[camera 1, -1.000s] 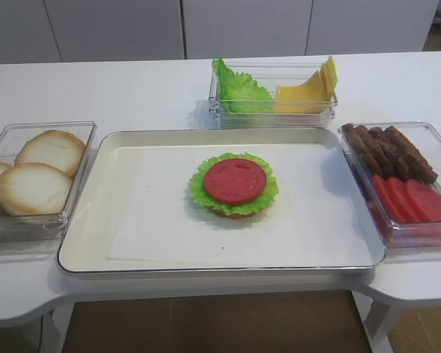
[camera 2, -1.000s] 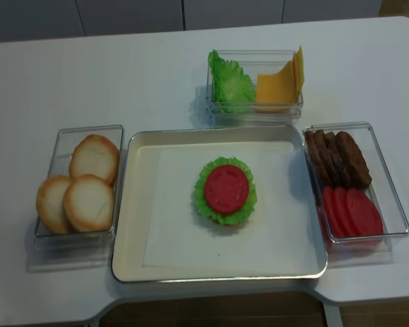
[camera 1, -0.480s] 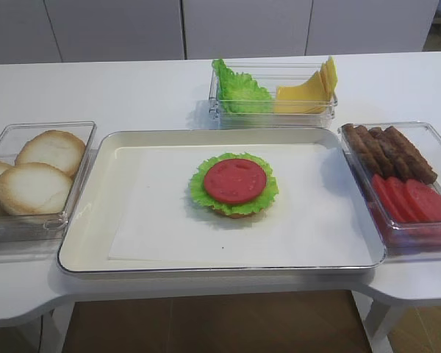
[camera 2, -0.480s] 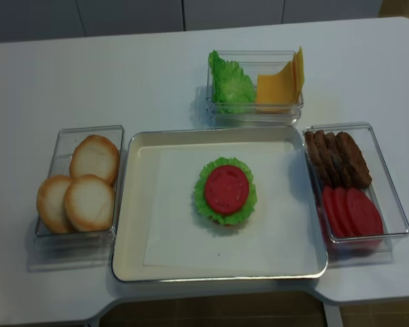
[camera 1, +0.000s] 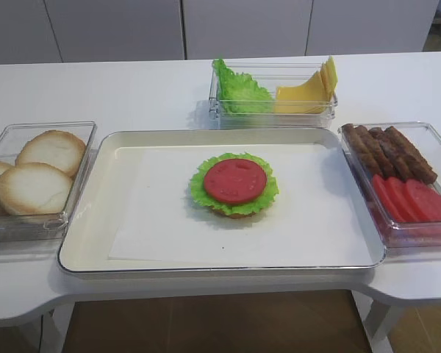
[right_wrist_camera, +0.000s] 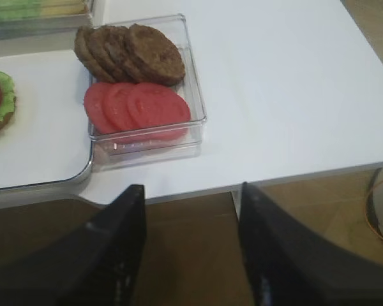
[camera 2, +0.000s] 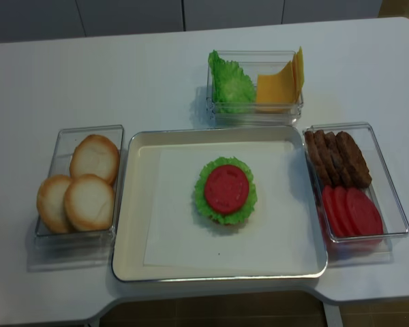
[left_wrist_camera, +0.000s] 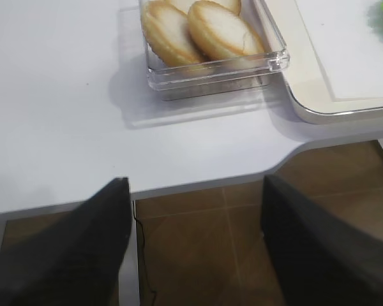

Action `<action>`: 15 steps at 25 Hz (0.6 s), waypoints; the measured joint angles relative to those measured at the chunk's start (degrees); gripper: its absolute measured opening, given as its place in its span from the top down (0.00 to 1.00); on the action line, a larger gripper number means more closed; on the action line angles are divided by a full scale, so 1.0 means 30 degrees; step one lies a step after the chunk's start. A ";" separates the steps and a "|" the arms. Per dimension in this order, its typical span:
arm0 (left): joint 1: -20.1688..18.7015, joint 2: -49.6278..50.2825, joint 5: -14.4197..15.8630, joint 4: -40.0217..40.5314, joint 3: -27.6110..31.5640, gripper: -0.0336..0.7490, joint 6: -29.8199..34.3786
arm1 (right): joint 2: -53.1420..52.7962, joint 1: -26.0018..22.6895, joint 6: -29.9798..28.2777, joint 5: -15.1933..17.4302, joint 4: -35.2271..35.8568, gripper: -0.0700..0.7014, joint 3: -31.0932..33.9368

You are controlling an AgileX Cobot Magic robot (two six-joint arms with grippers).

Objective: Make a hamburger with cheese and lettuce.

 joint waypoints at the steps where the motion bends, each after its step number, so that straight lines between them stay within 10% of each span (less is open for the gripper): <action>1: 0.0000 0.0000 0.0000 0.0000 0.0000 0.36 0.0000 | -0.0644 0.0000 0.0000 0.0034 0.0181 0.44 0.0202; 15: 0.0000 0.0000 0.0000 0.0000 0.0000 0.36 0.0000 | -0.4266 0.0000 -0.1512 0.0153 0.1132 0.44 0.3781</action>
